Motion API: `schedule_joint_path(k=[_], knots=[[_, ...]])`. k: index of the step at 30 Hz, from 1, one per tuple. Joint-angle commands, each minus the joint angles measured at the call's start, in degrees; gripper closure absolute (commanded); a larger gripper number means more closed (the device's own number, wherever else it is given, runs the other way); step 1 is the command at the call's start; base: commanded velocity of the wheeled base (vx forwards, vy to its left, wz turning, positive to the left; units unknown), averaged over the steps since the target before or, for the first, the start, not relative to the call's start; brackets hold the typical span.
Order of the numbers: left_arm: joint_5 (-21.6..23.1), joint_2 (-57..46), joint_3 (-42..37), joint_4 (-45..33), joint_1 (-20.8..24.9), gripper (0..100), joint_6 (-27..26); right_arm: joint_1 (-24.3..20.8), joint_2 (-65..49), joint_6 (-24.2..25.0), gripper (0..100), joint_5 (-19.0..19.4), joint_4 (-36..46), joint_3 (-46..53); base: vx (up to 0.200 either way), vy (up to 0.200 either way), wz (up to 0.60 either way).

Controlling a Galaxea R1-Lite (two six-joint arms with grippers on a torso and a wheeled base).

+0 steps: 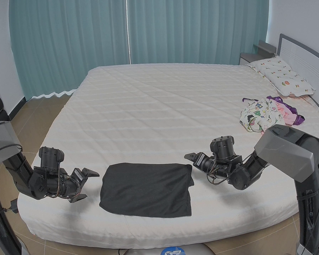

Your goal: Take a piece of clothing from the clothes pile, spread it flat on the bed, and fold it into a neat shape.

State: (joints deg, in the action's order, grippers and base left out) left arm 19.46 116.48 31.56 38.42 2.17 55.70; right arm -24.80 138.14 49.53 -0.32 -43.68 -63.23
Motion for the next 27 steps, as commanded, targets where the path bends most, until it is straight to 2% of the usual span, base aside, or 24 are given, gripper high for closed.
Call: schedule_joint_path(k=[1, 3, 5, 8, 9, 10, 15, 20, 23, 24, 27], knots=[[-0.1, -12.7, -2.1, 0.0, 0.7, 0, -0.8, 2.9, -15.4, -0.7, 0, -0.1, -3.5, 13.6, 0.0, 0.0, 0.0], [-0.5, -16.7, -2.7, -0.1, 1.7, 0, -0.8, 3.0, -19.9, -1.6, 0, -0.2, -5.5, 18.6, 0.0, 0.0, 0.0], [-0.8, -24.5, -4.1, -0.3, 2.0, 0, -1.3, 3.3, -29.2, -3.7, 0, -0.1, -9.5, 27.1, 0.0, 0.0, 0.0], [-0.9, -34.2, -6.4, -0.6, 2.0, 0, -3.1, 3.5, -40.6, -6.6, 0, -0.1, -10.6, 34.8, 0.0, 0.0, 0.0], [-0.9, -34.6, -6.6, -0.6, 2.0, 0, -3.2, 3.5, -41.1, -6.7, 0, -0.1, -10.5, 35.1, 0.0, 0.0, 0.0], [-1.3, -38.0, -7.7, -0.6, 1.9, 0, -5.2, 3.6, -45.7, -8.7, 0, -0.2, -10.5, 37.5, 0.0, 0.0, 0.0], [-9.5, -48.8, -11.9, -0.7, 2.2, 0, -14.0, 4.0, -60.7, -15.9, 0, -3.4, -10.4, 45.7, 0.0, 0.0, 0.0], [-12.2, -59.9, -16.0, -1.4, 2.3, 0, -19.8, 5.0, -71.7, -21.4, 0, -4.6, -9.5, 51.5, 0.0, 0.0, 0.0], [-13.5, -63.6, -16.8, -2.7, 2.3, 0, -21.4, 5.7, -75.2, -23.7, 0, -4.5, -9.0, 53.1, 0.0, 0.0, 0.0], [-15.5, -67.8, -17.3, -5.3, 2.3, 0, -23.0, 6.1, -79.3, -24.9, 0, -4.6, -7.8, 54.9, 0.0, 0.0, 0.0], [-17.6, -74.8, -18.4, -9.6, 2.2, 0, -25.0, 6.1, -85.3, -26.0, 0, -4.6, -4.4, 56.4, 0.0, 0.0, 0.0]])
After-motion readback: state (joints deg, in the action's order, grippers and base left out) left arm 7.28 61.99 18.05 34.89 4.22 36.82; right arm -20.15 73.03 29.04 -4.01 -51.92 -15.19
